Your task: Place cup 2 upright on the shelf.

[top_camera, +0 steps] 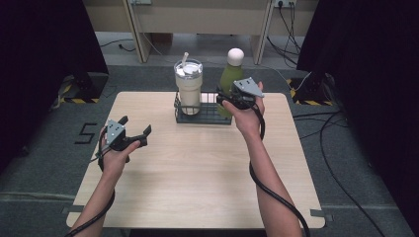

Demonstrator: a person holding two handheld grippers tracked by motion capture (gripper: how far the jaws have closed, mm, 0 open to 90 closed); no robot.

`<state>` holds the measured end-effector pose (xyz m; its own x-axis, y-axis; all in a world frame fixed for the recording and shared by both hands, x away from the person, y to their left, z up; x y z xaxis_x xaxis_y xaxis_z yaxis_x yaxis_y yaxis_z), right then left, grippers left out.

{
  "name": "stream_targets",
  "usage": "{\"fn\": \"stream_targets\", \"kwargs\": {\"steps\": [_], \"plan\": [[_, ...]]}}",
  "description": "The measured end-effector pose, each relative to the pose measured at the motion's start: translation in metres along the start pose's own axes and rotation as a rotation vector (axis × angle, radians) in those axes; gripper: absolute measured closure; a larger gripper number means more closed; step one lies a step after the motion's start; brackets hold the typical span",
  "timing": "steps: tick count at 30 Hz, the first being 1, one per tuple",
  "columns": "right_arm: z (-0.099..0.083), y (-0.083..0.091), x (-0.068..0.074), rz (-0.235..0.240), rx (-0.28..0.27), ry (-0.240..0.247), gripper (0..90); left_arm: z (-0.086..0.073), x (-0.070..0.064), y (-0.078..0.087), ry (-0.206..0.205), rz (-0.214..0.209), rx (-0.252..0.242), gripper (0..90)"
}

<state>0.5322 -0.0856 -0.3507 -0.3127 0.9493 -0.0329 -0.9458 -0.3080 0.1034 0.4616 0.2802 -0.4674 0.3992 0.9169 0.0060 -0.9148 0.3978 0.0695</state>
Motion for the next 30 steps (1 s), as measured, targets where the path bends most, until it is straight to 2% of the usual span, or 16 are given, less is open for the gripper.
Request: {"fn": "stream_targets", "kwargs": {"steps": [22,30], "plan": [[0.01,-0.019,0.003,-0.001,0.006,-0.023,20.8,0.0,0.001,0.001,0.004,0.001,-0.004,1.5],[0.012,-0.026,0.003,-0.005,0.013,-0.014,20.8,0.0,0.001,0.001,0.005,0.001,-0.004,1.5]]}}
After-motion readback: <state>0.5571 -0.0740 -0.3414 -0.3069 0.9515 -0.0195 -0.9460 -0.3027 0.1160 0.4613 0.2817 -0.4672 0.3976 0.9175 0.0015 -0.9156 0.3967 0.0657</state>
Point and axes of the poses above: each handheld gripper's, and its own axes: y roughly backward along the jaws, z roughly out of its top, x roughly to its left, the point moved 2 cm from there along -y, roughly forward along the jaws, and after that the axes turned 2 degrees about -z, right-handed, at the moved point
